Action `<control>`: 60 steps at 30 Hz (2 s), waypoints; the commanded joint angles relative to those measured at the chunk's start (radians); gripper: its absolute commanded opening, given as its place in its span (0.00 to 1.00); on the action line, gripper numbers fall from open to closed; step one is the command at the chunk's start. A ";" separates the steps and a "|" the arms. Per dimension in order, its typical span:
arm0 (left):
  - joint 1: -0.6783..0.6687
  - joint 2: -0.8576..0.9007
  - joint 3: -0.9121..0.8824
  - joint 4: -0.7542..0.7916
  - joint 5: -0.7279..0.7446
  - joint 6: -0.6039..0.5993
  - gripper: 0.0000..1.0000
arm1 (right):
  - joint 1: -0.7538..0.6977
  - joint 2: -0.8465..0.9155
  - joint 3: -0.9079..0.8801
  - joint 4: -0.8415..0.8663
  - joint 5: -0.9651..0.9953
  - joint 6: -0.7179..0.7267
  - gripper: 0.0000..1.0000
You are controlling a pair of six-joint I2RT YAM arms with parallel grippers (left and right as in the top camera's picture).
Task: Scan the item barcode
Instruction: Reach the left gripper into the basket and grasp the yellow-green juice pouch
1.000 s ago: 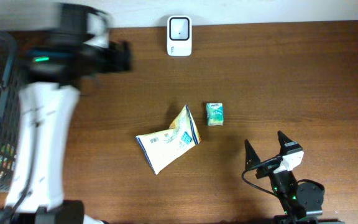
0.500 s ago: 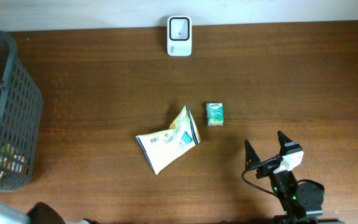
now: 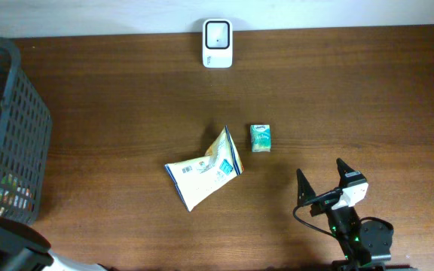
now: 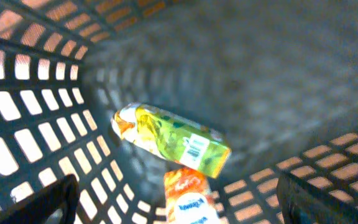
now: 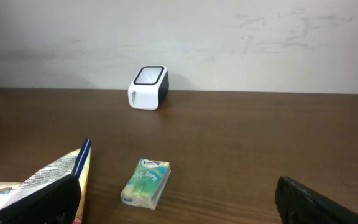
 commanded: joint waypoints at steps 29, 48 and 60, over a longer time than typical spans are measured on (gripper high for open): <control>-0.010 0.220 -0.240 0.248 0.114 0.558 0.93 | 0.005 -0.006 -0.006 -0.003 -0.005 0.003 0.99; -0.114 0.154 -0.026 0.212 0.118 0.613 0.96 | 0.005 -0.006 -0.006 -0.003 -0.005 0.003 0.99; -0.007 0.156 -0.027 0.090 0.104 -0.073 0.63 | 0.005 -0.006 -0.006 -0.003 -0.005 0.003 0.99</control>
